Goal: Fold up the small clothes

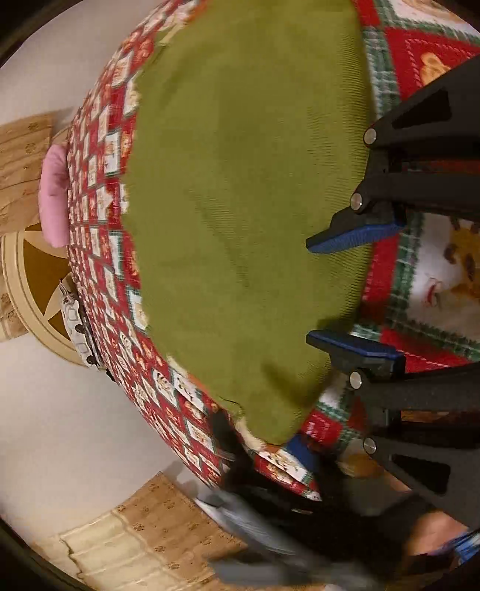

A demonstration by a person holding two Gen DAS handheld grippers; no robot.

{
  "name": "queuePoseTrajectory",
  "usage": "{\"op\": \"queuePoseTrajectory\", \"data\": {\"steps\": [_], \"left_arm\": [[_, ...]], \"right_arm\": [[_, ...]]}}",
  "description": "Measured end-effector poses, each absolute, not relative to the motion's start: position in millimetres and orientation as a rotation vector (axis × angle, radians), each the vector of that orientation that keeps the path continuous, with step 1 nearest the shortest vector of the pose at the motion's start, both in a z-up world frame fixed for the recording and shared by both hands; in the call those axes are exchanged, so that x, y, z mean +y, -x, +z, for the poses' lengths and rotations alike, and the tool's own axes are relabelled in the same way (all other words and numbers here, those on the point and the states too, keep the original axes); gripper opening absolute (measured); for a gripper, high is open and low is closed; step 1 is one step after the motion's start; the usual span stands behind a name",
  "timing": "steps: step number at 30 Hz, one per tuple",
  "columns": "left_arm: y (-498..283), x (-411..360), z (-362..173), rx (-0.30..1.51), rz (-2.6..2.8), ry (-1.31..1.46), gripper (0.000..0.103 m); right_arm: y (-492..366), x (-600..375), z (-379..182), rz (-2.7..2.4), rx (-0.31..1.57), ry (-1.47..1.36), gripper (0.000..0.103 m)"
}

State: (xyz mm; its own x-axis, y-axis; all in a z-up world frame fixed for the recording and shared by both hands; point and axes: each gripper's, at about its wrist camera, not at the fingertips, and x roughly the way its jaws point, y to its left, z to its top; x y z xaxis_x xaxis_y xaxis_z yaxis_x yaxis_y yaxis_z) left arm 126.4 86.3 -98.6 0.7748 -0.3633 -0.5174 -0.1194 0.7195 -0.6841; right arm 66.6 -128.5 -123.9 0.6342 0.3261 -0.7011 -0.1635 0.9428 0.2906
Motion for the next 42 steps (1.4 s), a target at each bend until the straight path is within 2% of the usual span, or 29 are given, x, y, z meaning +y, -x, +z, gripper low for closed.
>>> {"op": "queuePoseTrajectory", "data": {"steps": [1, 2, 4, 6, 9, 13, 14, 16, 18, 19, 27, 29, 31, 33, 39, 40, 42], "left_arm": [[-134.4, 87.5, -100.0, 0.691, -0.164, 0.8, 0.066], [-140.2, 87.5, -101.9, 0.703, -0.166, 0.807, 0.06], [-141.6, 85.4, -105.7, 0.717, -0.151, 0.774, 0.041], [-136.4, 85.2, -109.3, 0.707, -0.141, 0.752, 0.034], [-133.7, 84.4, -107.7, 0.705, -0.132, 0.74, 0.034], [-132.5, 78.5, -106.2, 0.701, -0.107, 0.676, 0.032], [-132.5, 79.3, -107.0, 0.703, -0.105, 0.68, 0.032], [-132.9, 81.5, -109.3, 0.707, -0.094, 0.691, 0.037], [-133.0, 81.9, -110.3, 0.709, -0.089, 0.693, 0.037], [-133.7, 80.7, -110.3, 0.71, -0.086, 0.686, 0.037], [-134.3, 77.1, -110.3, 0.716, -0.07, 0.655, 0.041], [-133.7, 74.6, -108.2, 0.715, -0.065, 0.629, 0.036], [-134.8, 70.1, -103.7, 0.713, -0.049, 0.584, 0.018], [-133.2, 66.3, -96.7, 0.691, -0.067, 0.552, 0.012], [-124.1, 40.3, -74.8, 0.595, -0.112, 0.417, 0.01], [-124.3, 38.5, -74.7, 0.591, -0.117, 0.408, 0.01], [-124.2, 38.0, -75.2, 0.582, -0.134, 0.401, 0.01]], "right_arm": [[-63.5, -126.5, -123.7, 0.285, 0.838, -0.187, 0.045], [-60.7, -123.7, -123.0, 0.286, 0.84, -0.155, 0.045], [-58.6, -118.7, -119.8, 0.291, 0.853, -0.082, 0.045], [-62.6, -119.9, -110.1, 0.286, 0.85, -0.033, 0.044], [-82.7, -138.5, -79.3, 0.227, 0.746, -0.055, 0.041], [-135.4, -150.0, -65.6, 0.147, 0.721, -0.07, 0.038], [-145.2, -149.4, -68.0, 0.124, 0.726, -0.057, 0.031], [-171.0, -151.1, -82.0, 0.083, 0.763, -0.049, 0.029], [-191.4, -154.4, -101.8, 0.07, 0.829, -0.064, 0.025], [-197.8, -156.6, -113.9, 0.063, 0.867, -0.076, 0.025], [-189.5, -159.1, -117.8, 0.07, 0.79, -0.065, 0.024], [-190.3, -158.2, -118.1, 0.07, 0.791, -0.066, 0.024], [-190.0, -156.8, -118.6, 0.065, 0.792, -0.059, 0.025], [-190.7, -156.8, -118.1, 0.064, 0.796, -0.057, 0.025], [-200.7, -160.0, -101.6, 0.123, 0.854, -0.084, 0.026], [-200.9, -158.4, -92.2, 0.159, 0.844, -0.087, 0.029], [-203.5, -152.7, -76.4, 0.224, 0.837, -0.101, 0.051]]}}
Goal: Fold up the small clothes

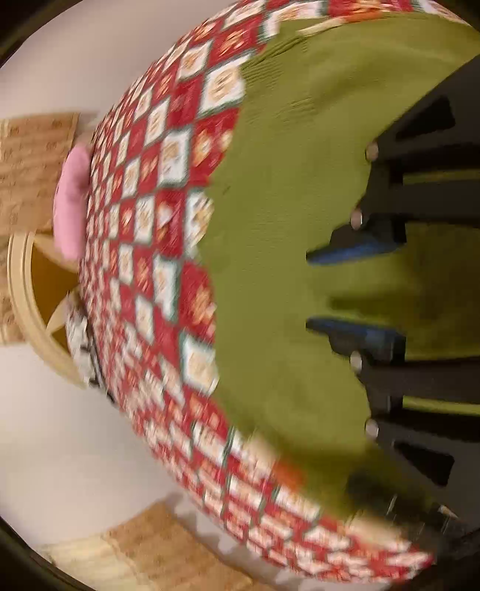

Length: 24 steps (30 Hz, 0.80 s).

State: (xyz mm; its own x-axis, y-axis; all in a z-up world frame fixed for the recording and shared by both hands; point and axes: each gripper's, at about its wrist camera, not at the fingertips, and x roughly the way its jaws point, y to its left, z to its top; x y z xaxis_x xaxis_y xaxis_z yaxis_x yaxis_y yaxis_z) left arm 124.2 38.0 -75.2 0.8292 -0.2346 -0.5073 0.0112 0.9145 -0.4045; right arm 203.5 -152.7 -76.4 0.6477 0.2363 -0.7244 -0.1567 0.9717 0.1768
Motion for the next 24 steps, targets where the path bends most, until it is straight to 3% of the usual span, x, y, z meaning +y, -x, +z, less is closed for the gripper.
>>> {"op": "queuePoseTrajectory", "data": {"steps": [1, 2, 9, 17, 24], "left_arm": [[-124.8, 38.8, -75.1, 0.578, -0.14, 0.406, 0.01], [-124.4, 39.4, -74.8, 0.574, -0.147, 0.41, 0.01], [-122.5, 60.9, -87.1, 0.6, -0.086, 0.531, 0.01], [-127.5, 83.7, -113.1, 0.691, -0.048, 0.684, 0.012], [-128.2, 86.7, -119.1, 0.704, -0.042, 0.712, 0.016]], "right_arm": [[-207.0, -147.7, -68.7, 0.267, 0.84, -0.116, 0.067], [-211.2, -142.6, -62.7, 0.31, 0.845, -0.13, 0.069], [-259.0, -66.8, -53.4, 0.555, 0.994, -0.048, 0.069], [-303.4, 6.7, -100.0, 0.546, 1.154, 0.082, 0.069], [-302.4, 43.2, -117.3, 0.483, 1.117, 0.367, 0.069]]}}
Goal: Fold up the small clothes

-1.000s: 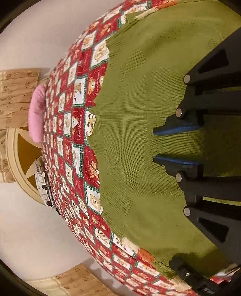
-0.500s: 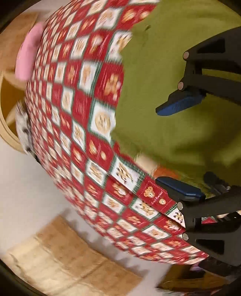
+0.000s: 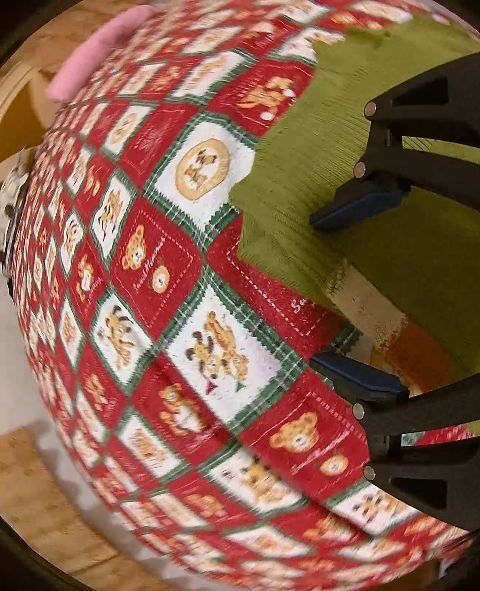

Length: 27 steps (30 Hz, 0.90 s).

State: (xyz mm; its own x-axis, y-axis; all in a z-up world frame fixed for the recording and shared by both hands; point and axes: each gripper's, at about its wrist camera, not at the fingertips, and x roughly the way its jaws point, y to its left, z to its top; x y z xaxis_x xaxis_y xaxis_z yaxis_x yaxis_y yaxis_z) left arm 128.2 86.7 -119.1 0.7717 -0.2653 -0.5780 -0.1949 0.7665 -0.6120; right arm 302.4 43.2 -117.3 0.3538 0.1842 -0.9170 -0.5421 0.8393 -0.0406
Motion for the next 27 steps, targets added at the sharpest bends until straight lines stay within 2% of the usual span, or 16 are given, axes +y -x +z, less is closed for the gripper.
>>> {"op": "queuePoseTrajectory", "data": {"steps": [3, 4, 5, 6, 8, 11, 17, 22, 27], "left_arm": [[-129.2, 88.0, -121.0, 0.705, -0.039, 0.711, 0.016], [-130.4, 90.1, -122.2, 0.704, -0.042, 0.719, 0.016], [-130.6, 90.9, -122.5, 0.701, -0.047, 0.723, 0.016], [-130.8, 91.1, -122.3, 0.698, -0.056, 0.724, 0.015], [-130.7, 89.4, -119.4, 0.686, -0.074, 0.711, 0.013], [-129.4, 84.0, -111.5, 0.658, -0.12, 0.677, 0.011], [-116.4, 50.3, -80.1, 0.549, -0.217, 0.483, 0.011], [-103.4, 5.4, -54.5, 0.504, -0.328, 0.292, 0.011], [-95.7, -45.3, -43.1, 0.51, -0.423, 0.181, 0.01]], "right_arm": [[-292.5, 48.9, -121.8, 0.467, 1.071, 0.491, 0.067], [-292.5, 46.1, -120.7, 0.46, 1.07, 0.488, 0.061], [-293.1, 44.0, -119.8, 0.446, 1.067, 0.485, 0.046], [-293.6, 41.0, -118.0, 0.424, 1.057, 0.495, 0.04], [-294.6, 29.0, -111.9, 0.438, 1.066, 0.446, 0.016], [-294.3, -0.9, -98.0, 0.453, 1.071, 0.292, 0.013], [-278.3, -61.4, -66.4, 0.471, 0.993, 0.025, 0.012], [-259.9, -123.9, -43.0, 0.44, 0.938, -0.088, 0.012], [-247.6, -183.8, -43.3, 0.395, 0.923, -0.155, 0.012]]}}
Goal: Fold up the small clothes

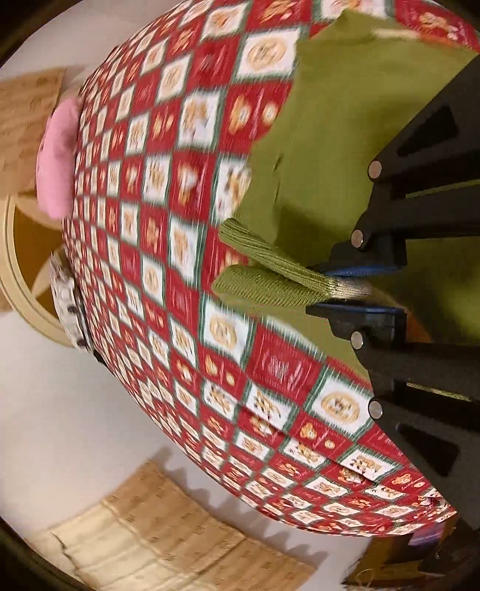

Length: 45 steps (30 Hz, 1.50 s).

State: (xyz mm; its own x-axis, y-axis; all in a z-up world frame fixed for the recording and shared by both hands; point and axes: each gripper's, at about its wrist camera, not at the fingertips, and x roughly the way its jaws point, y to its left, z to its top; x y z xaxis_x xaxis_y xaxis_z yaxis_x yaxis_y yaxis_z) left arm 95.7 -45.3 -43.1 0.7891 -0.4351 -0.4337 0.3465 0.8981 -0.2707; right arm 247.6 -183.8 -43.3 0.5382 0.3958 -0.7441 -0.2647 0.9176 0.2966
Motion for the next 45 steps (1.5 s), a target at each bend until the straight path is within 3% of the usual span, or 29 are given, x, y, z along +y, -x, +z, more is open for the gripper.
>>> {"op": "queuePoseTrajectory", "data": {"steps": [9, 24, 45], "left_arm": [[-92.4, -110.5, -52.4, 0.605, -0.488, 0.066, 0.01], [-100.7, -147.2, -80.7, 0.77, -0.472, -0.045, 0.01], [-92.4, -190.4, -77.3, 0.791, -0.532, -0.076, 0.009]], "right_arm": [[-240.0, -250.5, -69.4, 0.341, 0.942, -0.232, 0.012], [-243.7, -282.9, -113.1, 0.341, 0.967, -0.278, 0.012], [-228.8, -326.0, -97.7, 0.299, 0.921, -0.265, 0.012]]}}
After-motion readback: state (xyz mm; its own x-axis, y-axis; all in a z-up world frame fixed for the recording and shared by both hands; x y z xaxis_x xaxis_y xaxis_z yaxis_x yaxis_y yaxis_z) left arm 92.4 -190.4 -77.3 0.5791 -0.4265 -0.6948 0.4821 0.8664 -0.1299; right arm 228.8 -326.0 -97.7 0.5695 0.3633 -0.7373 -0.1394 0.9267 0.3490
